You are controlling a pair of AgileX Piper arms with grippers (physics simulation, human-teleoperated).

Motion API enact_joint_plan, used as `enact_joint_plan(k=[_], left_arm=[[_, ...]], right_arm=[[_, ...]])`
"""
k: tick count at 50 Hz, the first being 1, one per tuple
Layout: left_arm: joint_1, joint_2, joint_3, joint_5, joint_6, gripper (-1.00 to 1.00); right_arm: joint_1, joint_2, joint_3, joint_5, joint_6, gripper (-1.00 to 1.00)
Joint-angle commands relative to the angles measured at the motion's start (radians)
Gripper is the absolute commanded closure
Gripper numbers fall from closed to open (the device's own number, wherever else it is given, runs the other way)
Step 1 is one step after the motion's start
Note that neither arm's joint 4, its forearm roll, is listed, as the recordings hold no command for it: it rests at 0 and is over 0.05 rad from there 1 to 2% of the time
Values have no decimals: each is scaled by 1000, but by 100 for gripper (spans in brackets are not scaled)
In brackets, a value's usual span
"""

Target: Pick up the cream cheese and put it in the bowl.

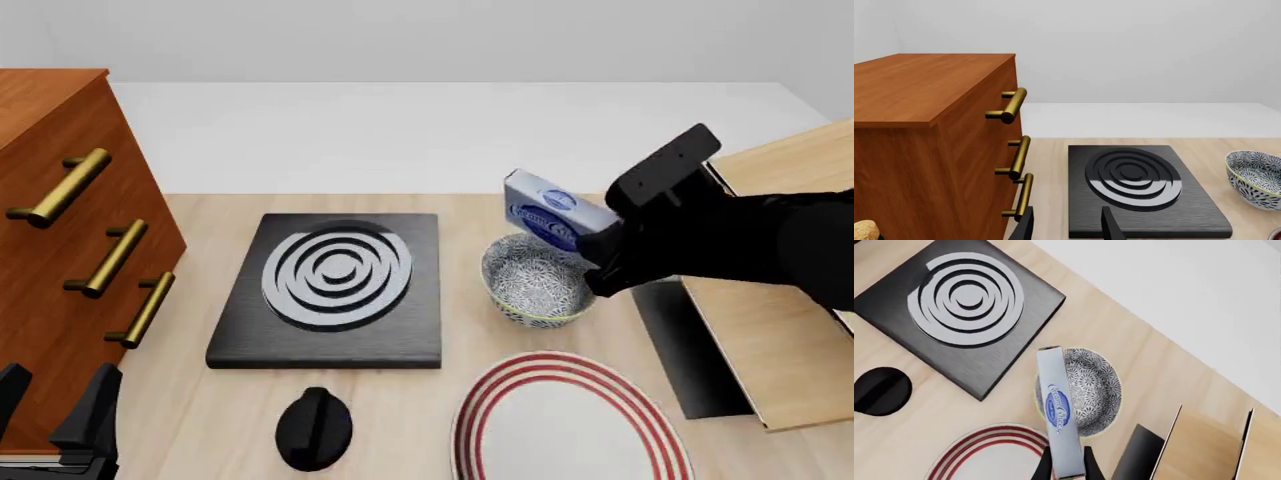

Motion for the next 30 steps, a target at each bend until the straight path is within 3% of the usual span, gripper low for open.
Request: enact_joint_plan(k=[1, 30], left_arm=[[0, 0, 0, 0, 0, -100], [0, 0, 0, 0, 0, -100]], right_arm=[[-73, 60, -13, -11, 39, 100], [-162, 230, 54, -180, 94, 100]])
